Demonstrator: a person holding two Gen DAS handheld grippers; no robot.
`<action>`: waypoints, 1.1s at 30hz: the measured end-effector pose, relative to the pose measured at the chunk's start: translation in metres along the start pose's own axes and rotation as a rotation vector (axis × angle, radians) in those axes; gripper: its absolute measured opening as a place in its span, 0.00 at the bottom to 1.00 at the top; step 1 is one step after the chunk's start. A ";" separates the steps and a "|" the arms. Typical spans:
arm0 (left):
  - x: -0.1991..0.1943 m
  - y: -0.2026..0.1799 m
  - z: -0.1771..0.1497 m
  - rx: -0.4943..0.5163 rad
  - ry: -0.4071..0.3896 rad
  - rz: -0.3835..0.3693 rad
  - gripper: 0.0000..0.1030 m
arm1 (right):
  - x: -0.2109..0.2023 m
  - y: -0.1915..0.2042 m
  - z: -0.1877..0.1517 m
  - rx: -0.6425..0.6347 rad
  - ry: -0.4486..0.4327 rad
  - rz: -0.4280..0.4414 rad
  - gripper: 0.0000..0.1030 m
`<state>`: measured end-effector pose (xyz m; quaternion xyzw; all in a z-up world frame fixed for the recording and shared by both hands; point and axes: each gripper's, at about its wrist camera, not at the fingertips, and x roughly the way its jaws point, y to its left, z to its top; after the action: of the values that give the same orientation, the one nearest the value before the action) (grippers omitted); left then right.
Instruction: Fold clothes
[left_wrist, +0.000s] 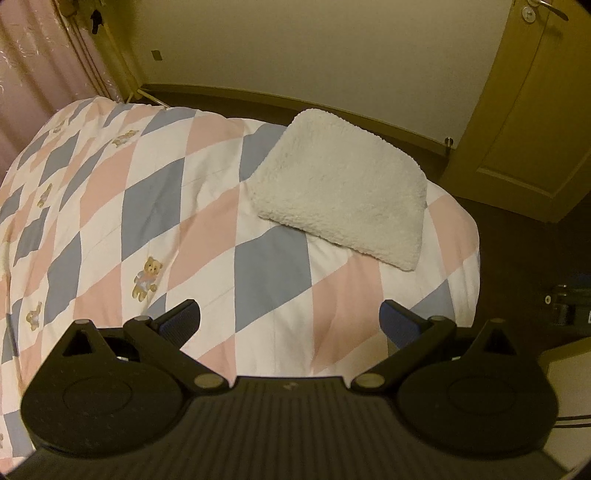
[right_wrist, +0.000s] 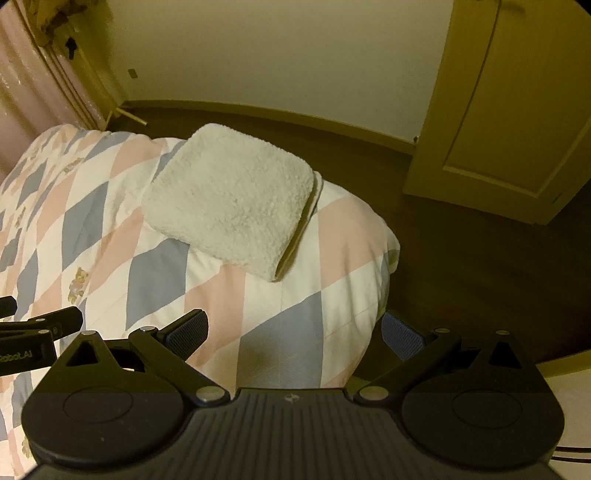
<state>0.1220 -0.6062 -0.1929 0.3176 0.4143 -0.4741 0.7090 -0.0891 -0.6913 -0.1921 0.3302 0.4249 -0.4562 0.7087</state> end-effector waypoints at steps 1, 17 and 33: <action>0.001 0.001 0.001 0.001 0.002 0.002 0.99 | 0.001 0.001 0.001 0.001 0.000 -0.002 1.00; 0.008 0.004 0.019 0.016 0.007 0.026 0.99 | 0.023 0.019 0.015 -0.024 -0.006 -0.001 1.00; -0.017 -0.050 0.018 -0.059 -0.023 0.101 0.99 | 0.013 -0.022 0.032 -0.105 -0.059 0.081 1.00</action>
<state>0.0772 -0.6324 -0.1725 0.3116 0.4033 -0.4290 0.7458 -0.0969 -0.7313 -0.1925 0.2959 0.4136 -0.4139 0.7550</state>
